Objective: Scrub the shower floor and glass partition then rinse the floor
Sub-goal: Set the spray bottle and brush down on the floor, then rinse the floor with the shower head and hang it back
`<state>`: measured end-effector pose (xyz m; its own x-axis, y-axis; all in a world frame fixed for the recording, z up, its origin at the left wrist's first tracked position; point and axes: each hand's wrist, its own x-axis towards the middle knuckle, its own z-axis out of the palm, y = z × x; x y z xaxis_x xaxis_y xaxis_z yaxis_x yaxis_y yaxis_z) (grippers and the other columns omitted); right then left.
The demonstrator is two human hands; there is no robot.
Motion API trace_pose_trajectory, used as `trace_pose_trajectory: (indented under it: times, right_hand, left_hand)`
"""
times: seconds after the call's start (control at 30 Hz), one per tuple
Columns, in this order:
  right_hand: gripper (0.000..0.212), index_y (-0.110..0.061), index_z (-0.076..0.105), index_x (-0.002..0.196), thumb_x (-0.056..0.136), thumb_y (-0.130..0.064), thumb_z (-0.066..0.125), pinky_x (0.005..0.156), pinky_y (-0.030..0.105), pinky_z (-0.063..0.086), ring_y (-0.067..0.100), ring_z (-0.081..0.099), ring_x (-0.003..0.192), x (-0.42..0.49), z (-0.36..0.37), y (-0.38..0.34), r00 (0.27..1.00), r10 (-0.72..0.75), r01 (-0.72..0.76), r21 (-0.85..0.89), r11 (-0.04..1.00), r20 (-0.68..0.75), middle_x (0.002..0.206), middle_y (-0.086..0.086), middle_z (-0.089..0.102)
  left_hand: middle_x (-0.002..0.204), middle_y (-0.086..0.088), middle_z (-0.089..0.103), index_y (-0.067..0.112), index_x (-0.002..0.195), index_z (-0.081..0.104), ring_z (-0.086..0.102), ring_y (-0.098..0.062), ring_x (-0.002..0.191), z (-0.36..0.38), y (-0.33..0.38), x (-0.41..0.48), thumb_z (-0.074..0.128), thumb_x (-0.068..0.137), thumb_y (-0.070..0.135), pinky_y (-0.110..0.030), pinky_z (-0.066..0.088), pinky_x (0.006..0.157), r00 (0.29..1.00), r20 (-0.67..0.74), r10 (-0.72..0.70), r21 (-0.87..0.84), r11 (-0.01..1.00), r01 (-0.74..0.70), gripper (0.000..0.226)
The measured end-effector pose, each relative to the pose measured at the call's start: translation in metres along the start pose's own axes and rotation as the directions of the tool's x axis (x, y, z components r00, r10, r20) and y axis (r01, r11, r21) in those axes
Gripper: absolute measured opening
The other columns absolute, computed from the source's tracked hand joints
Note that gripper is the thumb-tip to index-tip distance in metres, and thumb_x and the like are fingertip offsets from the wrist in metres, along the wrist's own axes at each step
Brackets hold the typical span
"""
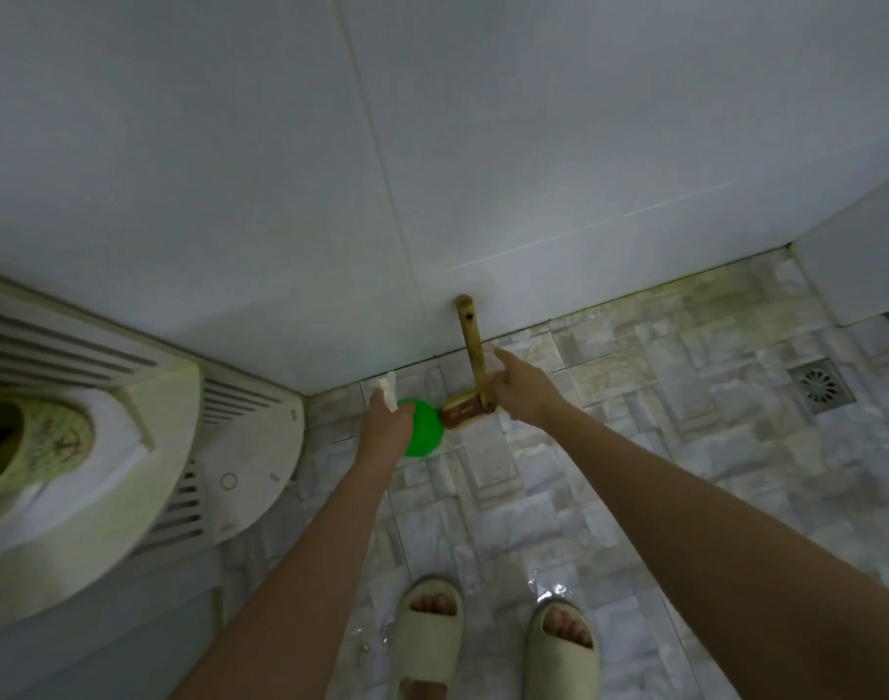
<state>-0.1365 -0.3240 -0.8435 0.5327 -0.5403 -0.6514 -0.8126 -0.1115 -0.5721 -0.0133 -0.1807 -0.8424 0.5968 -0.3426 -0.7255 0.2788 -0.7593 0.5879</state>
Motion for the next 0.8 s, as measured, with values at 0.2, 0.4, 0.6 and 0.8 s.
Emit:
trace_pose_trajectory:
  times: [0.2, 0.4, 0.6, 0.8]
  right_hand:
    - [0.047, -0.014, 0.035, 0.147, 0.101, -0.024, 0.042, 0.1, 0.024, 0.034, 0.023, 0.046, 0.13, -0.101, -0.044, -0.026, 0.996, 0.051, -0.035, 0.202, 0.979, -0.071, 0.142, 0.009, 0.048]
    - [0.04, -0.017, 0.046, 0.139, 0.1, -0.024, 0.044, 0.083, 0.02, 0.038, 0.019, 0.058, 0.112, -0.257, -0.126, -0.063, 0.949, 0.143, -0.024, 0.386, 0.922, -0.283, 0.129, 0.007, 0.06]
    - [0.036, -0.017, 0.049, 0.136, 0.101, -0.025, 0.045, 0.08, 0.021, 0.04, 0.016, 0.059, 0.102, -0.433, -0.223, -0.094, 0.821, 0.278, -0.008, 0.477, 0.879, -0.498, 0.123, 0.006, 0.062]
    - [0.031, -0.011, 0.056, 0.128, 0.097, -0.014, 0.052, 0.075, 0.01, 0.038, 0.014, 0.061, 0.095, -0.596, -0.333, -0.101, 0.528, 0.321, 0.083, 0.424, 0.902, -0.786, 0.107, 0.008, 0.068]
  left_hand:
    - [0.145, -0.01, 0.049, 0.009, 0.14, 0.049, 0.047, -0.023, 0.131, -0.02, 0.054, -0.094, 0.046, 0.102, 0.017, -0.022, 0.033, 0.096, 0.992, 0.104, 0.077, 0.102, 0.991, -0.087, 0.04]
    - [0.119, -0.003, 0.065, 0.017, 0.115, 0.067, 0.057, -0.014, 0.105, -0.046, 0.138, -0.232, 0.055, 0.098, 0.016, -0.028, 0.044, 0.093, 0.946, 0.261, 0.195, 0.127, 0.964, -0.233, 0.021]
    - [0.11, 0.004, 0.073, 0.043, 0.089, 0.069, 0.066, -0.013, 0.106, -0.058, 0.254, -0.385, 0.059, 0.094, 0.025, -0.03, 0.049, 0.094, 0.777, 0.508, 0.372, 0.119, 0.863, -0.491, 0.021]
    - [0.105, 0.002, 0.07, 0.022, 0.106, 0.065, 0.064, -0.014, 0.104, -0.009, 0.376, -0.535, 0.052, 0.099, 0.01, -0.001, 0.044, 0.074, 0.397, 0.772, 0.497, -0.016, 0.638, -0.77, 0.019]
